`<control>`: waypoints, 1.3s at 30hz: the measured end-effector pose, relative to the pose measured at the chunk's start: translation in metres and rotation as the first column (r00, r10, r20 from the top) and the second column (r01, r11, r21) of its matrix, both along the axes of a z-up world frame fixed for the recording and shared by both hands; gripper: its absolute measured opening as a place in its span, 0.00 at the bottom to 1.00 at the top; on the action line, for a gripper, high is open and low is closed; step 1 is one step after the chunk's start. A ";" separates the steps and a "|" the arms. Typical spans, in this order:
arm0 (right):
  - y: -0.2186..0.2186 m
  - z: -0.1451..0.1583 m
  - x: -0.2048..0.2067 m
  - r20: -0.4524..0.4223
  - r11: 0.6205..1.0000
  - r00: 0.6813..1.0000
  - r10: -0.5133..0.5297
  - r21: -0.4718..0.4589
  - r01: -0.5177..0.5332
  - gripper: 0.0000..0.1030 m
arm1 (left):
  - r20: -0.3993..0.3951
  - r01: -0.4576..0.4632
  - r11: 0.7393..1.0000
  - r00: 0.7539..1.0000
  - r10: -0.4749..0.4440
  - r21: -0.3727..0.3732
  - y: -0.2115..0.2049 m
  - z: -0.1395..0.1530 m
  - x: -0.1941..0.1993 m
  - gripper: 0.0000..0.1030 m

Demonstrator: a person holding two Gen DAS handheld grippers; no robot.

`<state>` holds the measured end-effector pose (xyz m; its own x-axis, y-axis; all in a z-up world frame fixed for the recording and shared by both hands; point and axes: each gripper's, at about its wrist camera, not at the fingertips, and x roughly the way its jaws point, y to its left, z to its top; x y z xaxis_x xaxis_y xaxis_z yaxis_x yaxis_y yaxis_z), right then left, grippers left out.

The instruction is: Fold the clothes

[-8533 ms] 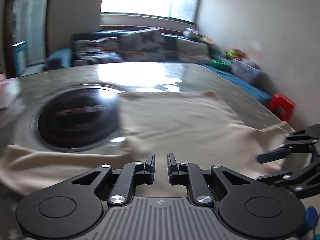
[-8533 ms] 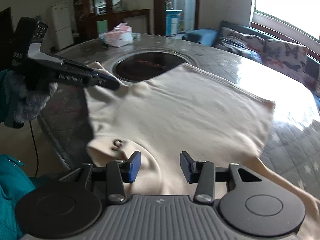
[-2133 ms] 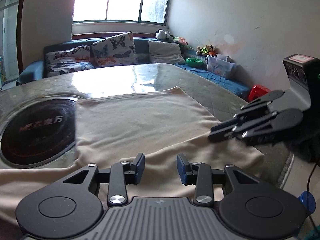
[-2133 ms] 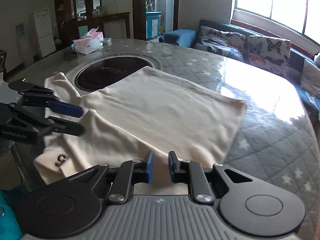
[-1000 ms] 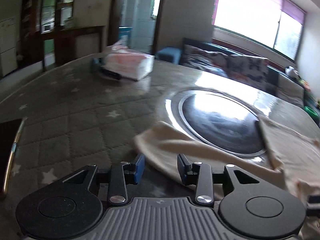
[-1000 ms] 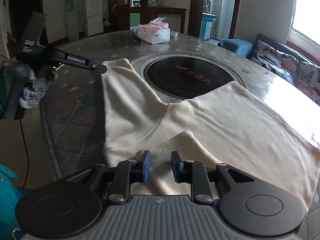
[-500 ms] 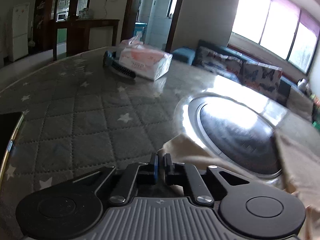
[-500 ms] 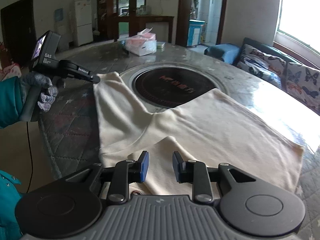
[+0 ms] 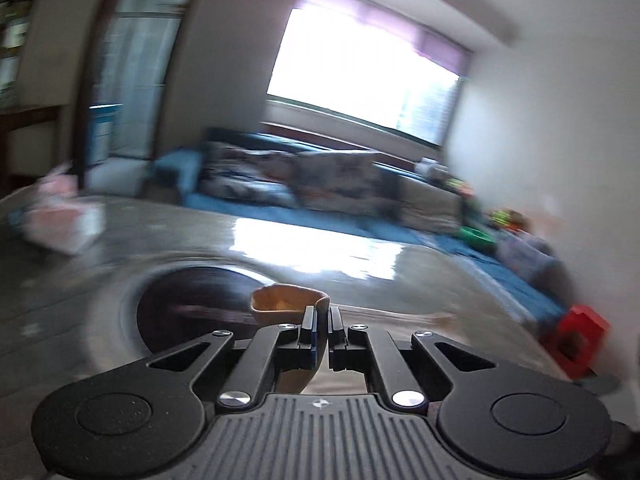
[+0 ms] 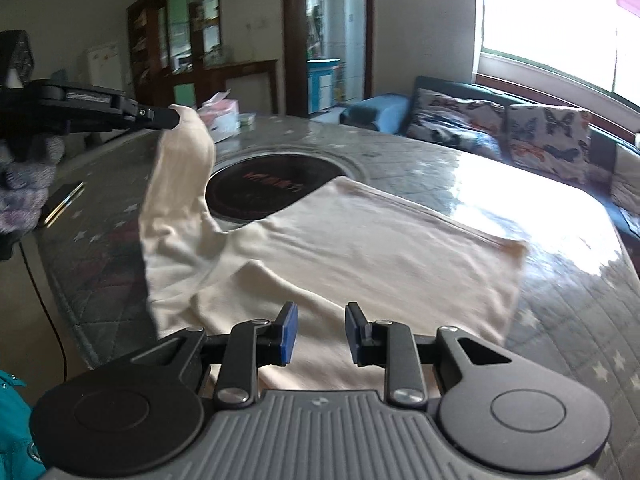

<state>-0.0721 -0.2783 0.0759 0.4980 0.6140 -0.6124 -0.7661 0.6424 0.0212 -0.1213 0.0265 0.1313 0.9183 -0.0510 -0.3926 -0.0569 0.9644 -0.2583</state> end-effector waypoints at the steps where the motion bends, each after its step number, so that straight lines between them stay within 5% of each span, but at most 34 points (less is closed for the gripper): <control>1: -0.006 0.000 0.001 -0.001 1.000 1.000 -0.015 0.007 0.015 0.25 | 0.005 0.045 0.999 0.999 -0.045 0.000 -0.012 0.000 0.003 0.05; 11: -0.052 -0.008 0.006 -0.043 0.987 0.987 -0.157 0.038 0.159 0.25 | -0.070 0.362 0.929 0.927 -0.367 -0.075 -0.094 -0.041 0.039 0.06; 18: -0.060 -0.010 0.009 -0.054 0.981 0.981 -0.185 0.038 0.188 0.25 | -0.168 0.450 0.889 0.873 -0.458 -0.084 -0.103 -0.066 0.042 0.17; 21: -0.057 -0.010 0.012 -0.067 0.982 0.982 -0.176 0.050 0.180 0.25 | -0.171 0.420 0.906 0.890 -0.422 -0.050 -0.083 -0.064 0.036 0.24; 28: -0.039 -0.020 0.020 -0.101 0.986 0.983 -0.154 0.043 0.159 0.25 | -0.231 0.230 0.973 0.948 -0.217 0.031 -0.020 -0.073 0.025 0.24; 39: -0.018 -0.038 0.037 -0.110 0.984 0.978 -0.176 -0.026 0.174 0.23 | -0.302 0.099 0.993 0.950 -0.076 0.062 0.024 -0.096 0.030 0.24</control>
